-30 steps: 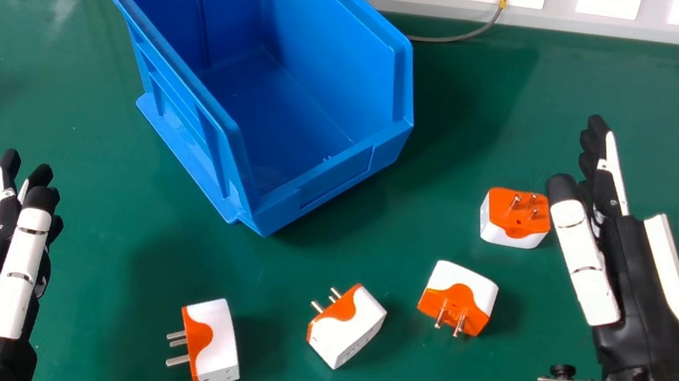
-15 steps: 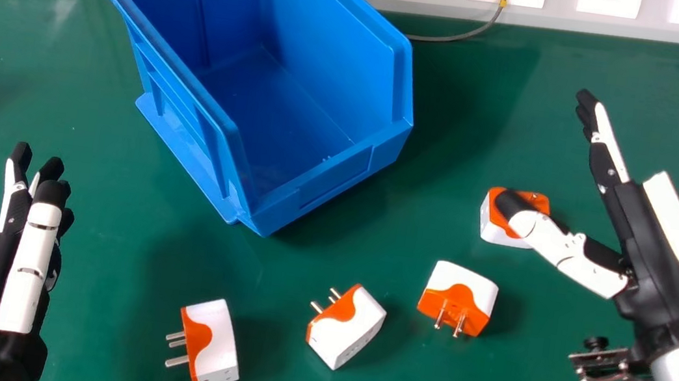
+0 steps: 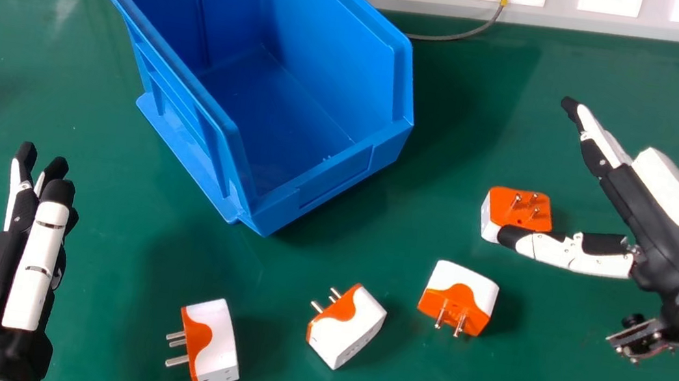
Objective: Pick all objects and put in blue box
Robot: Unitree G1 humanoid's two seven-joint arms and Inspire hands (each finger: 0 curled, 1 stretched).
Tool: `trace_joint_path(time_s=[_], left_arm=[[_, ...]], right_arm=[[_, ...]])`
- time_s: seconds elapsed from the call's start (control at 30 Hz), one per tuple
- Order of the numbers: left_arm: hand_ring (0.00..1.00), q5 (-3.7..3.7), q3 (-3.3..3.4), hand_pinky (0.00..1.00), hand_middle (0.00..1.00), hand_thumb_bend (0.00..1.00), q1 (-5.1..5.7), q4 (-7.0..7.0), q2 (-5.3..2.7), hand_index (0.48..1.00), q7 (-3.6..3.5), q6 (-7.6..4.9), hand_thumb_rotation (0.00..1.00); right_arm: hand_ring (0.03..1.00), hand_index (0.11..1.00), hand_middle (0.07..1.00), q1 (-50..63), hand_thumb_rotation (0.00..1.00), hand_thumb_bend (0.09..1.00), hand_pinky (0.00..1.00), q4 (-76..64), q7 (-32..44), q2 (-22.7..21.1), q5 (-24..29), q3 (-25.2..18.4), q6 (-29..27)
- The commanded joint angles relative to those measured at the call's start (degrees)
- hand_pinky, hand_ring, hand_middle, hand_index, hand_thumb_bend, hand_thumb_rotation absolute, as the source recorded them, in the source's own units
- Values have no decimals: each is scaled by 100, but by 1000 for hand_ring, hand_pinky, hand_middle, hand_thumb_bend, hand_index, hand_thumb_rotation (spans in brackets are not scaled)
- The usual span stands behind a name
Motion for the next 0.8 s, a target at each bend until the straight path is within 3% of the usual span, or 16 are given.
trace_joint_path(time_s=[0.0, 0.3, 0.47, 0.6, 0.77], left_arm=[[1000, -25, 21, 1000, 1000, 527, -48, -77, 7, 1000, 13, -61, 864], [1000, 28, 14, 1000, 1000, 549, -104, -79, 10, 1000, 93, -5, 857], [1000, 251, -35, 1000, 1000, 505, -105, -212, -32, 1000, 349, 138, 850], [1000, 482, -123, 1000, 1000, 421, -28, -487, -94, 1000, 576, 321, 839], [1000, 594, -159, 1000, 1000, 390, 38, -672, -124, 1000, 706, 467, 841]], right_arm=[[1000, 1000, 1000, -292, 404, 503, 976, 125, 3, -170, -128, 78, -53], [1000, 1000, 1000, -949, 375, 497, 981, 1015, -90, -296, -680, 519, -99], [1000, 1000, 1000, -1461, 376, 500, 980, 1605, -90, -301, -1016, 817, -17], [1000, 1000, 1000, -1889, 372, 500, 978, 2082, -167, -245, -1319, 1110, 23], [1000, 1000, 1000, -2458, 375, 500, 973, 2836, -269, -155, -1603, 1482, -20]])
